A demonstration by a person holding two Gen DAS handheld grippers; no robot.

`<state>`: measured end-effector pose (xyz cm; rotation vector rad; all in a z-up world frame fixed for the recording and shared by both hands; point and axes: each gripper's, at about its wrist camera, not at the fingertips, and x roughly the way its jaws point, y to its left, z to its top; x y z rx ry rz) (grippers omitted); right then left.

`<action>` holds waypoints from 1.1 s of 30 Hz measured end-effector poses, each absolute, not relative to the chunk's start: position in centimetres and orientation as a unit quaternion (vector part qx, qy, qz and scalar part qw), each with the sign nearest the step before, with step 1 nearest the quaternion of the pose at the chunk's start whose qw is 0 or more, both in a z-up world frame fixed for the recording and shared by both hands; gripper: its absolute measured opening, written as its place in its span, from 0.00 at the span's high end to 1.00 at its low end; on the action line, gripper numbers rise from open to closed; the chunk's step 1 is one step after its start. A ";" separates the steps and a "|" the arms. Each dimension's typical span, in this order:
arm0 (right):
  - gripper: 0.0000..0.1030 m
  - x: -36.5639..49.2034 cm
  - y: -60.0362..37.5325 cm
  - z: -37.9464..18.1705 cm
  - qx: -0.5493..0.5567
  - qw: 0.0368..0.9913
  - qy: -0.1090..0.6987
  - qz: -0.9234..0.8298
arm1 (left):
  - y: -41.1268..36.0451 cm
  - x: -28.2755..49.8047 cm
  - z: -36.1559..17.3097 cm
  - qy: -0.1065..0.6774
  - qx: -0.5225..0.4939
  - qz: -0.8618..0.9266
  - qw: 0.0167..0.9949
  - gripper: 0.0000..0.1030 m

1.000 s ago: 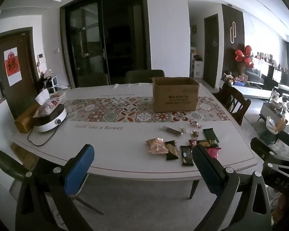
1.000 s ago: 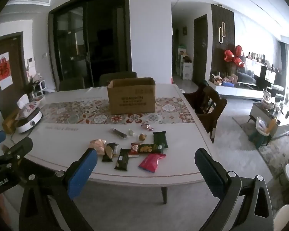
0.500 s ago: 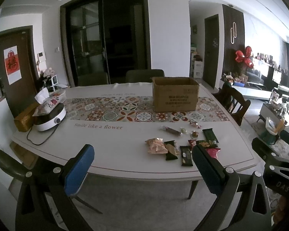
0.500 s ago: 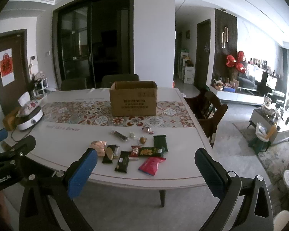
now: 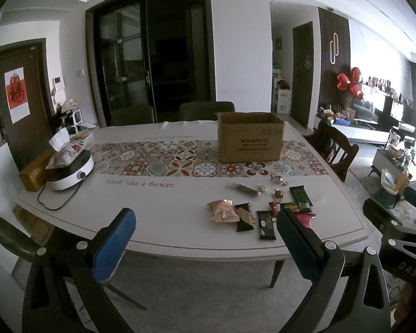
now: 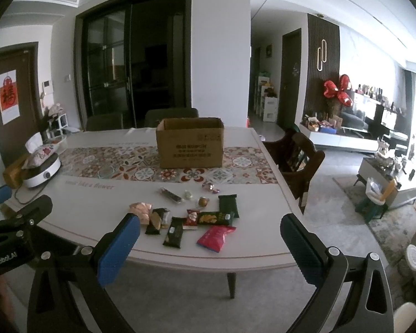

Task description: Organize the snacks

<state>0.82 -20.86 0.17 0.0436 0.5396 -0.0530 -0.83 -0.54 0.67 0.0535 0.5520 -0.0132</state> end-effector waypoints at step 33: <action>0.01 0.8 -20.9 0.0 0.022 0.963 0.268 -0.026 | -0.5 -0.9 0.5 0.272 0.026 -0.006 0.962 0.00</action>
